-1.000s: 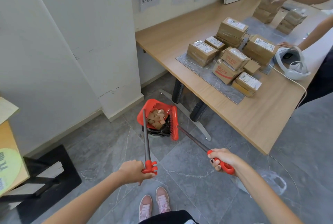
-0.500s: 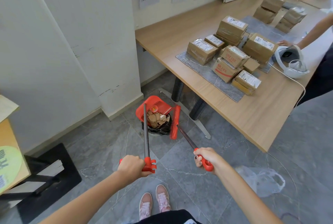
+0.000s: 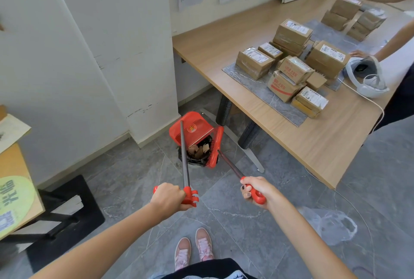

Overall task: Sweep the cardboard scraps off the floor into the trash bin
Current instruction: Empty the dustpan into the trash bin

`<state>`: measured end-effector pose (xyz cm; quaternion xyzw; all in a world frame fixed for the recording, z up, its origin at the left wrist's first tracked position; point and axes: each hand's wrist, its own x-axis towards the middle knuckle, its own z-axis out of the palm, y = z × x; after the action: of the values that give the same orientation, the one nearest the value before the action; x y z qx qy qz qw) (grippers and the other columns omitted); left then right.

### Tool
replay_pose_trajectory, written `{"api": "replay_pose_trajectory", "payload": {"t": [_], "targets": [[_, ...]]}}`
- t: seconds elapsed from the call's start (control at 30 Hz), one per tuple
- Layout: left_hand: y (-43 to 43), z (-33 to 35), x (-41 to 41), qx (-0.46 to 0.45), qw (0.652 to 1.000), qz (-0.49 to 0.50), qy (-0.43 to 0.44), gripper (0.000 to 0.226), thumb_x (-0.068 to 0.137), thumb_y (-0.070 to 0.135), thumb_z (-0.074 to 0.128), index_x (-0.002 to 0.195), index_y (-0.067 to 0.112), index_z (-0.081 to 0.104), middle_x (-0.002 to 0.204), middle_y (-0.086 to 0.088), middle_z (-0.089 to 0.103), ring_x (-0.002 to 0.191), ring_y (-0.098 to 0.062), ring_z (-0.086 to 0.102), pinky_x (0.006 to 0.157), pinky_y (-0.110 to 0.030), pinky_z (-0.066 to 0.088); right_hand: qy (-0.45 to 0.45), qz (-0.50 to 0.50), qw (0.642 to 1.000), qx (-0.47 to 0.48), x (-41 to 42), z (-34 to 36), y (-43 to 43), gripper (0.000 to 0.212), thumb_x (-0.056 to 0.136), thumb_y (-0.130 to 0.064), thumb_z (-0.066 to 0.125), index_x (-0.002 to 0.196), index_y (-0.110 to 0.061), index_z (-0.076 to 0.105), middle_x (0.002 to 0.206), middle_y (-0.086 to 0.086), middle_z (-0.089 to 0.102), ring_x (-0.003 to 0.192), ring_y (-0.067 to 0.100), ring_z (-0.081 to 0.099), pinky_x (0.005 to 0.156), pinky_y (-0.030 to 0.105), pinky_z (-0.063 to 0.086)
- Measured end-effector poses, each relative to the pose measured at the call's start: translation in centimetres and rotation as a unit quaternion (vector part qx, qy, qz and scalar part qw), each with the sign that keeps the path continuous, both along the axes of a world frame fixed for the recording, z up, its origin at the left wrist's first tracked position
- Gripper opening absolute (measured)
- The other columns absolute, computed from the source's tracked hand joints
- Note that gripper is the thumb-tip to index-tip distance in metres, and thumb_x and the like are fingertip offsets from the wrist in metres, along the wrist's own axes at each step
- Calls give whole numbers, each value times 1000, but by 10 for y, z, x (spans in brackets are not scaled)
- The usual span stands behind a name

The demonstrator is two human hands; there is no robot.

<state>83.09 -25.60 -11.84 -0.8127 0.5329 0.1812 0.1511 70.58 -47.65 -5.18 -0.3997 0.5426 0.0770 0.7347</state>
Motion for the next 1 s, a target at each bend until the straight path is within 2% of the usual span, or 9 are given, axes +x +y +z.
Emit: {"api": "replay_pose_trajectory", "payload": {"t": [0.2,0.37,0.43,0.5,0.6,0.67,0.83,0.93,1.0], "targets": [[0,6,5,-14,1000,-2,-14,61,88,70,33,77,12,48,82,-8,67,80,-29,68,60,-33,38,-5,-16,1000,18,-6,5,-9,26,95,5,40,73,-7,39,60,6,36,25,5,36,28,13,29],[0,10,6,-21,999,2,-27,61,90,69,32,72,12,46,85,-7,70,80,-28,68,60,-32,39,-7,-7,1000,29,-9,11,-13,23,96,3,41,74,-6,40,58,6,38,27,5,38,29,14,31],[-1,13,7,-38,998,30,-31,64,89,71,30,60,15,37,69,-2,61,78,-26,69,58,-31,38,-5,6,1000,16,-8,14,-12,23,95,3,42,74,-6,40,59,7,39,27,5,37,29,14,31],[-1,14,13,-73,995,62,-28,64,87,74,29,55,19,29,54,2,42,75,-24,69,56,-30,37,2,29,1000,-9,-5,17,-9,23,95,4,42,74,-6,40,61,9,39,26,5,38,30,13,31],[2,19,31,-115,985,121,-49,69,82,80,25,50,20,36,48,3,41,54,-20,63,48,-25,36,2,57,998,-30,0,23,-10,23,94,5,43,74,-5,41,61,10,39,26,5,38,31,12,30],[7,23,44,-165,966,191,-51,76,74,83,22,46,18,47,39,2,41,38,-21,55,42,-22,33,2,76,996,-40,5,28,-14,21,94,4,44,76,-6,42,61,10,40,26,5,38,30,12,30],[18,67,66,-249,896,366,-38,66,80,76,45,55,16,55,52,0,57,54,-23,59,51,-29,41,12,134,988,-75,21,41,-22,18,93,3,46,77,-7,45,62,11,43,26,6,40,31,12,32],[37,89,83,-316,832,455,2,63,84,68,48,49,16,44,46,-1,49,50,-23,52,48,-29,34,19,175,980,-89,33,48,-23,18,93,2,46,77,-7,45,63,11,44,25,6,40,31,12,33],[51,99,94,-346,795,498,26,62,85,66,50,52,14,52,45,-1,46,50,-24,50,48,-29,33,14,196,976,-94,43,52,-22,18,93,3,45,77,-7,45,62,10,44,25,6,40,31,12,32]]}}
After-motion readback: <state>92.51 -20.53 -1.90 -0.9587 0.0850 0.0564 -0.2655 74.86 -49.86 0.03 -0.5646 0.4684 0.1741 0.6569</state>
